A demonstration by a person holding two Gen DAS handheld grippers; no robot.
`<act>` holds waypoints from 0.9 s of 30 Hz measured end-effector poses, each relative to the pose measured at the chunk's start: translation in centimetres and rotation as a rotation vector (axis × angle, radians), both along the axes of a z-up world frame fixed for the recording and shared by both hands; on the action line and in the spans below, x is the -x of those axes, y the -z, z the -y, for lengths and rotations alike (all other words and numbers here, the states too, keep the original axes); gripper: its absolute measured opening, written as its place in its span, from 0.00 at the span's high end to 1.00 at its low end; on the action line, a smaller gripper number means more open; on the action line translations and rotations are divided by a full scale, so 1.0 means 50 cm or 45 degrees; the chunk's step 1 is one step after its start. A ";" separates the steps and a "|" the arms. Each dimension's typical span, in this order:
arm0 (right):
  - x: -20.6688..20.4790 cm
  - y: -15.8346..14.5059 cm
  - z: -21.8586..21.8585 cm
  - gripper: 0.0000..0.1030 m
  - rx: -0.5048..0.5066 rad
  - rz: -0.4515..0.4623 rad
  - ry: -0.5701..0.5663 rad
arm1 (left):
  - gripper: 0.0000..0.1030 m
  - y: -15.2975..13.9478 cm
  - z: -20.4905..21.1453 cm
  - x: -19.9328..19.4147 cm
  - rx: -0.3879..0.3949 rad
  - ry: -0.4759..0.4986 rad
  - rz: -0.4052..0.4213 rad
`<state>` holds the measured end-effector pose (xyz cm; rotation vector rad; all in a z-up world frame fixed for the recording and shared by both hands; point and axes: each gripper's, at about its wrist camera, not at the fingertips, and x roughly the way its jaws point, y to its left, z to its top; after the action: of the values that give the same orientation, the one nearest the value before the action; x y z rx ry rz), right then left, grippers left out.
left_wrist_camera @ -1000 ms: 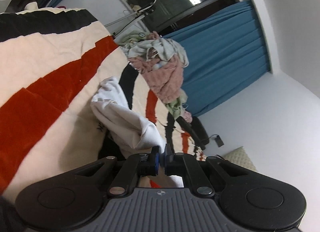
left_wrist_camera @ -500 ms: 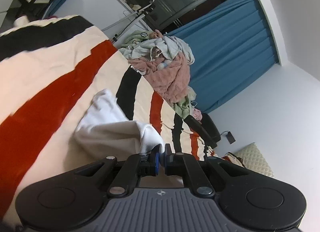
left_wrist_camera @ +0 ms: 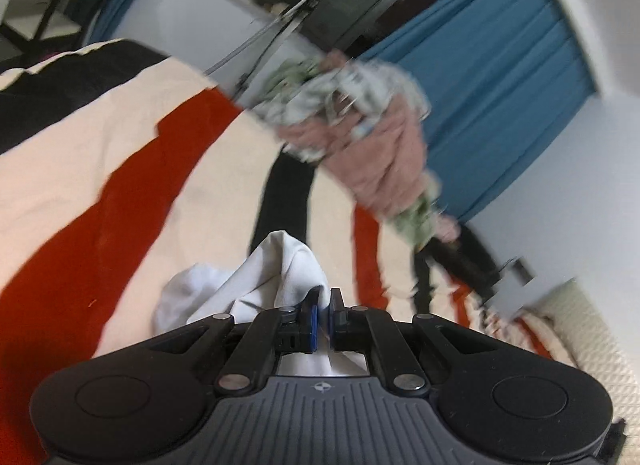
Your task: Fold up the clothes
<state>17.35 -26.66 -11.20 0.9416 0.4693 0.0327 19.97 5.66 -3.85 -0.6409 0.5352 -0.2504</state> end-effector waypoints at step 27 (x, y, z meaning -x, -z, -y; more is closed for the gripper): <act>-0.101 0.060 -0.162 0.42 0.855 -0.130 -0.416 | 0.17 0.130 0.076 -0.102 -0.631 0.142 -0.147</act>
<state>22.39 -18.54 -14.18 0.2032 0.6703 0.1157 25.05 1.87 -10.38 -0.1444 0.7149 -0.1763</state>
